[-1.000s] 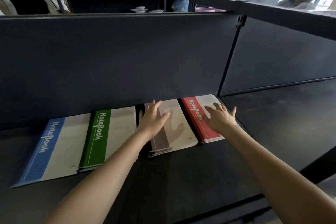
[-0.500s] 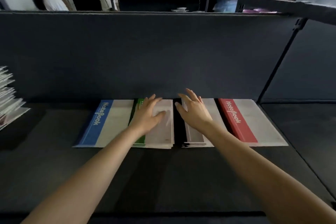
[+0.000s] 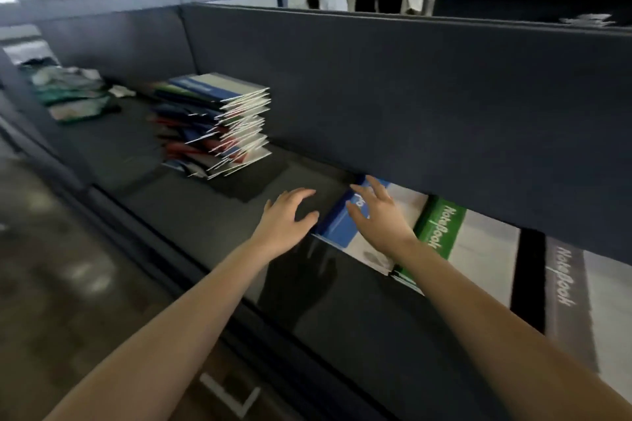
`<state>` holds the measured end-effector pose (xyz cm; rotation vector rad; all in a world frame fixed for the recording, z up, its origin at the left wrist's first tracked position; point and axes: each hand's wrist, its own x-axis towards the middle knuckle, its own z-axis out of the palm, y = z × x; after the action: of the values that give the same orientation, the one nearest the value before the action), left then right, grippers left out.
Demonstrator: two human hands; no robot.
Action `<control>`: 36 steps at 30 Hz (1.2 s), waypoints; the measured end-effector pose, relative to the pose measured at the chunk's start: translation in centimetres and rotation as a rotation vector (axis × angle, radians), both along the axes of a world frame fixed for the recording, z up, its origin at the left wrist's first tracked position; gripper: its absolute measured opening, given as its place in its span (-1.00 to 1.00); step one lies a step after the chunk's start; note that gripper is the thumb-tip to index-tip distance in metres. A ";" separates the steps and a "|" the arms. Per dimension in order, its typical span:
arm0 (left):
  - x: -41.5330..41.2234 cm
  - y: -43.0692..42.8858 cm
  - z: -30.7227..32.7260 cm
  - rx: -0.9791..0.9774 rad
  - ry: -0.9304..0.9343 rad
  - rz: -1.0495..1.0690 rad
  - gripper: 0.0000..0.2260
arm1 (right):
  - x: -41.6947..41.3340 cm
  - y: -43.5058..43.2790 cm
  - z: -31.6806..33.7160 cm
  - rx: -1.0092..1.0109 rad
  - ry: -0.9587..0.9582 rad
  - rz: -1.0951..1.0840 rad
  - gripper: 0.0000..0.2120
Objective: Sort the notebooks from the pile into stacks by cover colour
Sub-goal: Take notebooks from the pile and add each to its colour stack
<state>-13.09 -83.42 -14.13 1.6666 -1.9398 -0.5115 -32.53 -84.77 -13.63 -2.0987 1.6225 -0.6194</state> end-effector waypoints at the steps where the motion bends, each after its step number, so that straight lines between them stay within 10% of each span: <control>1: 1.3 0.4 -0.1 -0.002 -0.005 0.031 -0.60 | 1.3 -0.3 -0.2 0.006 -0.003 0.031 -0.52; 36: 23.6 -9.3 4.4 -0.226 0.535 0.257 -0.55 | 24.5 -15.1 6.7 -0.323 -0.302 0.006 -0.59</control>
<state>10.49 -92.72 -9.70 1.4251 -1.3254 -0.5461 -8.02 -99.88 -6.97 -2.0947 1.4193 -1.2011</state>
